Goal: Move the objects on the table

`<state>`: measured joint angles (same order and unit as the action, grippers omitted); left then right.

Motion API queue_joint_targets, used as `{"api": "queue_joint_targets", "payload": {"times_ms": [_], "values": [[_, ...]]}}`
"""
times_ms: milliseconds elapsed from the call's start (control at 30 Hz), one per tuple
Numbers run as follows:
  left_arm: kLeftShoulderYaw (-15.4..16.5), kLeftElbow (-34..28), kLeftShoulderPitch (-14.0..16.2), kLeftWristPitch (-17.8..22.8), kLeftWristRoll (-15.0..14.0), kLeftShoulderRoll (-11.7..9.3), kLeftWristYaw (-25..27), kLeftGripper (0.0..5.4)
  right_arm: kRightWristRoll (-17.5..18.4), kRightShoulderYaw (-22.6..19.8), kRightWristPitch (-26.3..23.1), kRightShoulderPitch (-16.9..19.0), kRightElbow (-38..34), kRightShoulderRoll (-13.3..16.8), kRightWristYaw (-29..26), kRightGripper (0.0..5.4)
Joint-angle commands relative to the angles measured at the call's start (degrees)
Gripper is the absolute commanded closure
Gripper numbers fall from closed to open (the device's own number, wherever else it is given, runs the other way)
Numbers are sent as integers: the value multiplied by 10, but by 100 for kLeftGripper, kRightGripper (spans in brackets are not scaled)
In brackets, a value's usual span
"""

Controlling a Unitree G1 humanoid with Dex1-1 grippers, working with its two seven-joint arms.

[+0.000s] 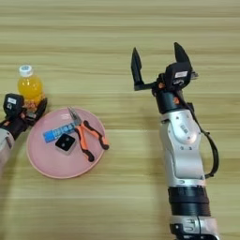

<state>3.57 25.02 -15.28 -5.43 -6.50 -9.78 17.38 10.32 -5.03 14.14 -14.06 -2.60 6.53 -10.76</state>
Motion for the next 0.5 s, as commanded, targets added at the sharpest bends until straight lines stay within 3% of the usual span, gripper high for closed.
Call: {"api": "queue_joint_targets", "payload": {"times_ms": [33, 500], "values": [[-4, 17, -10, -12, 21, -7, -16, 202, 7, -4, -9, -7, -15, 4, -2, 0], [-10, 50, -11, 0, 29, 3, -36, 202, 13, -6, -18, -8, -35, 5, -1, 0]]}}
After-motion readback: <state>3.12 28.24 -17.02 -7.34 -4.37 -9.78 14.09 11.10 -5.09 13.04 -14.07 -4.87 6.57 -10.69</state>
